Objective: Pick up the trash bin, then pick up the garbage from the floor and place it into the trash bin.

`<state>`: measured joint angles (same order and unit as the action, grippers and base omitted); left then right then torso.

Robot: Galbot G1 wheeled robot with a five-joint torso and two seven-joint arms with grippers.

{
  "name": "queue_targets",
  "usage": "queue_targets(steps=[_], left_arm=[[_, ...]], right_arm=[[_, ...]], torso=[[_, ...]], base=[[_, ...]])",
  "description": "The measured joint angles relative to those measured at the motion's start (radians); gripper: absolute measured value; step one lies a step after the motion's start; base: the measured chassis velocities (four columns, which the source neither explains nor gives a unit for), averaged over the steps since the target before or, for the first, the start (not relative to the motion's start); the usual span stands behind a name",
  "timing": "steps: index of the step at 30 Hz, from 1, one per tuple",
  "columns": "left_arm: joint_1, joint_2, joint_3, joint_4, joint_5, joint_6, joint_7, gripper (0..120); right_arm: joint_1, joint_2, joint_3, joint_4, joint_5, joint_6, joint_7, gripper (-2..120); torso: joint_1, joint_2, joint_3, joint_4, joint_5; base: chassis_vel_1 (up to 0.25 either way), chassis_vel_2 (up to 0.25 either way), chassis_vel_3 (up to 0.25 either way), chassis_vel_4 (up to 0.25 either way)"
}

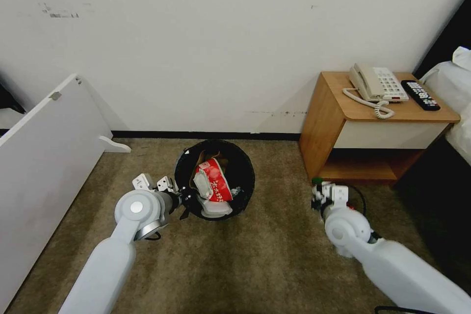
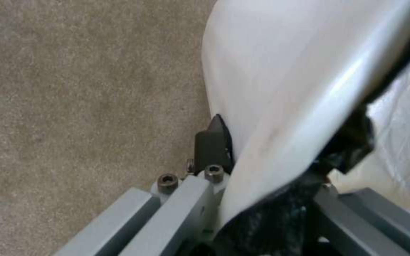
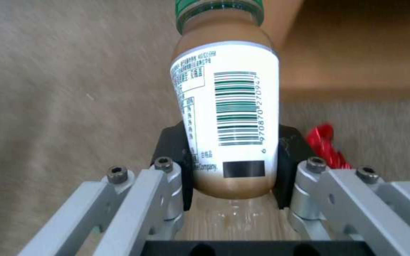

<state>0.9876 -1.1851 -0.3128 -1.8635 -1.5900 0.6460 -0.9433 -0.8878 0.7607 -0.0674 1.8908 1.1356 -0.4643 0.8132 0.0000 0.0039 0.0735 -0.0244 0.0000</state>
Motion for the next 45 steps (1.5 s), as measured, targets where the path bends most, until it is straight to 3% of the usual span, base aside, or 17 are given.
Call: queue_targets(steps=[7,12,23,30,32,33,35,39,45], left_arm=[[0.002,0.003,0.006,-0.005,0.000,0.000,-0.001,0],[0.004,0.008,0.014,-0.016,0.000,0.000,-0.001,0],[-0.004,0.002,0.027,-0.019,0.004,0.000,-0.003,0],[-0.004,0.009,0.043,-0.021,0.014,0.018,0.035,0],[-0.009,0.012,0.053,-0.026,0.010,0.023,0.046,0],[-0.009,0.012,0.053,-0.026,0.010,0.023,0.046,0],[-0.018,0.012,0.067,-0.028,0.004,0.025,0.056,0],[-0.033,0.005,0.091,-0.029,-0.007,0.027,0.058,0],[-0.055,-0.014,0.120,-0.024,-0.025,0.022,0.031,0]], right_arm=[[0.013,-0.045,0.012,0.123,-0.008,0.009,-0.027,28],[0.049,-0.086,0.028,0.228,-0.056,0.027,-0.101,28],[0.133,-0.127,0.041,0.315,-0.029,0.058,-0.176,28],[0.187,-0.135,0.039,0.321,-0.100,0.117,-0.313,28],[0.210,-0.128,0.029,0.314,-0.154,0.167,-0.410,28],[0.210,-0.128,0.029,0.314,-0.154,0.167,-0.410,28],[0.219,-0.119,0.016,0.296,-0.225,0.233,-0.526,28],[0.216,-0.092,-0.005,0.279,-0.297,0.298,-0.629,28],[0.201,-0.055,-0.028,0.256,-0.343,0.340,-0.699,28]], torso=[[0.000,0.000,0.000,-0.0001,0.0001],[0.000,0.000,0.000,0.0000,0.0000],[0.000,0.000,0.000,0.0000,0.0000],[0.000,0.000,0.000,-0.0001,-0.0001],[0.000,0.000,0.000,0.0000,0.0000],[0.000,0.000,0.000,0.0000,0.0000],[0.000,0.000,0.000,0.0000,0.0000],[0.000,0.000,0.000,-0.0001,0.0001],[0.000,0.000,0.000,0.0000,0.0000]], base=[[0.000,0.000,0.000,0.000],[0.000,0.000,0.000,0.000],[0.000,0.000,0.000,0.000],[0.000,0.000,0.000,0.000],[0.000,0.000,0.000,0.000],[0.000,0.000,0.000,0.000],[0.000,0.000,0.000,0.000],[0.000,0.000,0.000,0.000],[0.000,0.000,0.000,0.000]])
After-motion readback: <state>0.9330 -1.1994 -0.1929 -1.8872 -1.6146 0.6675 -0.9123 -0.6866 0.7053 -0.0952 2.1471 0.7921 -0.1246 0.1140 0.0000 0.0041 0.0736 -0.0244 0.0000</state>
